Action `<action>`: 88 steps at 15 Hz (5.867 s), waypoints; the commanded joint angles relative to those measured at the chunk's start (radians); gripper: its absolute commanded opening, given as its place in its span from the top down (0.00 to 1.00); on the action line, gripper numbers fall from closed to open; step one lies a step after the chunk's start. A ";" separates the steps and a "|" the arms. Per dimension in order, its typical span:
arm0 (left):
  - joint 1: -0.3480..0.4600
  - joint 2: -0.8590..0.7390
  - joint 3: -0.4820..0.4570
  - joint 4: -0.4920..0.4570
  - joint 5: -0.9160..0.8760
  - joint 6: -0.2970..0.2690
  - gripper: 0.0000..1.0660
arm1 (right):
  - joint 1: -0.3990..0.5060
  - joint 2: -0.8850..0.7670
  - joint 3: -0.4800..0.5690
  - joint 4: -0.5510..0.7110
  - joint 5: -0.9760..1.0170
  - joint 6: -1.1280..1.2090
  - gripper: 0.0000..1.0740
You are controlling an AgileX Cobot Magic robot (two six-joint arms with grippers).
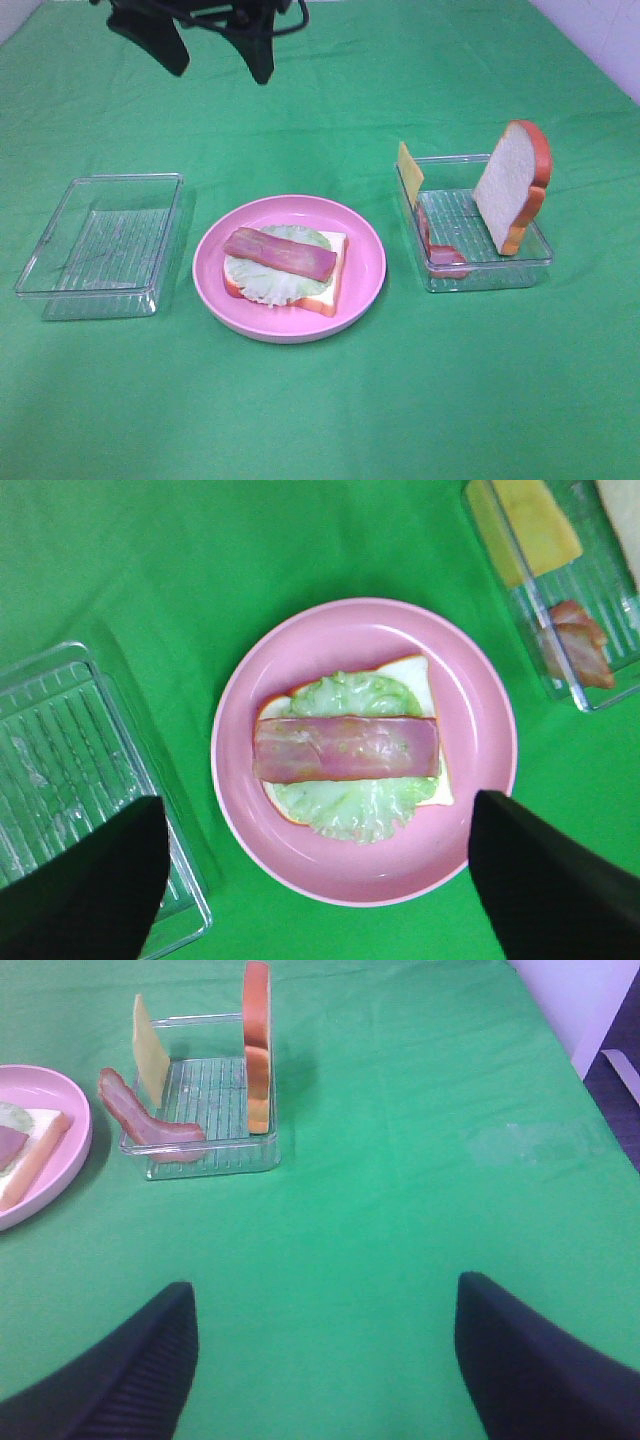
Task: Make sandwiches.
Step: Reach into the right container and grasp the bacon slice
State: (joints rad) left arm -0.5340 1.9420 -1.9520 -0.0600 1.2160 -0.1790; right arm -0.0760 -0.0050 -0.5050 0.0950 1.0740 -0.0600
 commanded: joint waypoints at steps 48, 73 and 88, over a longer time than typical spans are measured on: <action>-0.002 -1.968 1.453 0.034 -0.170 0.166 0.27 | -0.002 1.161 -0.380 0.550 -0.202 -0.386 0.36; -0.002 -1.968 1.453 0.035 -0.170 0.166 0.27 | 0.357 2.072 -0.975 0.206 -0.185 0.044 0.45; -0.002 -1.968 1.453 0.035 -0.170 0.166 0.27 | 0.357 2.045 -0.975 0.205 -0.181 0.039 1.00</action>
State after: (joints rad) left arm -0.5340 -0.0060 -0.5020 -0.0180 1.0550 -0.0120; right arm 0.2800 2.0490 -1.4730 0.3030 0.8880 -0.0230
